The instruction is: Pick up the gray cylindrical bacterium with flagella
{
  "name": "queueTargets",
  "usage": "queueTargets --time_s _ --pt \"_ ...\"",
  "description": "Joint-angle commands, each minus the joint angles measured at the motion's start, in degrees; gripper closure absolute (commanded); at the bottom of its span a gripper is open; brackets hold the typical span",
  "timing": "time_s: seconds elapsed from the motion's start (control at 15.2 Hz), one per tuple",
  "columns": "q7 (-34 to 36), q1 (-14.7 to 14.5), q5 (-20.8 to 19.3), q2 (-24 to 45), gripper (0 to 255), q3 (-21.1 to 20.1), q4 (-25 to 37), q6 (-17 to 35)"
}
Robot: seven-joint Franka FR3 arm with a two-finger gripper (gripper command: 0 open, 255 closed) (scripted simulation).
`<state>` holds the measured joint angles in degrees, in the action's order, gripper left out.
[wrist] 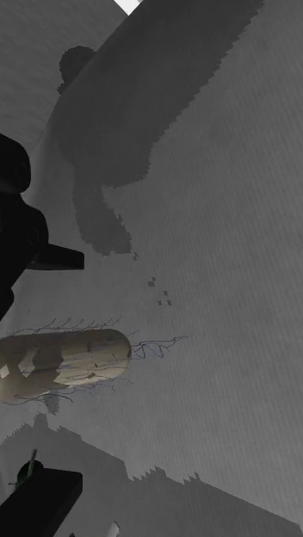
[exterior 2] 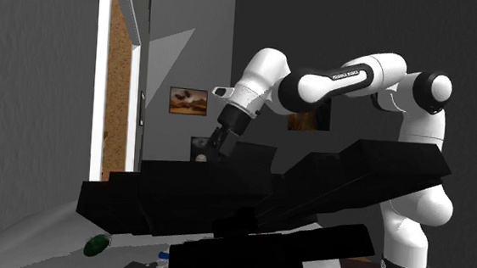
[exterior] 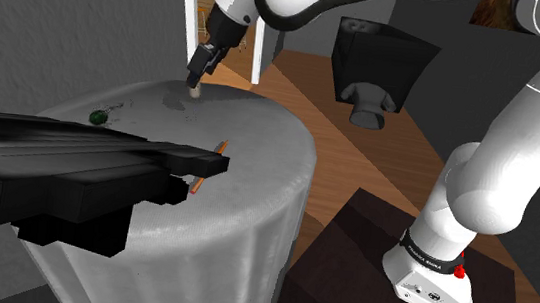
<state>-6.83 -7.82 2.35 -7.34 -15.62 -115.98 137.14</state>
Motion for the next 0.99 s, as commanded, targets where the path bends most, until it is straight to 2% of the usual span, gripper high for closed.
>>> queueTargets --time_s 0.0,0.26,0.33,0.92 --pt "-0.1 0.0 -0.03 0.28 0 -0.01 -1.36 1.7" --pt "-0.02 -0.01 -0.15 0.68 0 -0.09 -2.94 3.67" --pt "0.09 -0.04 -0.19 0.65 255 -0.14 -2.91 3.62" --pt "-0.01 -0.01 -0.15 0.68 255 -0.09 -2.93 3.67"
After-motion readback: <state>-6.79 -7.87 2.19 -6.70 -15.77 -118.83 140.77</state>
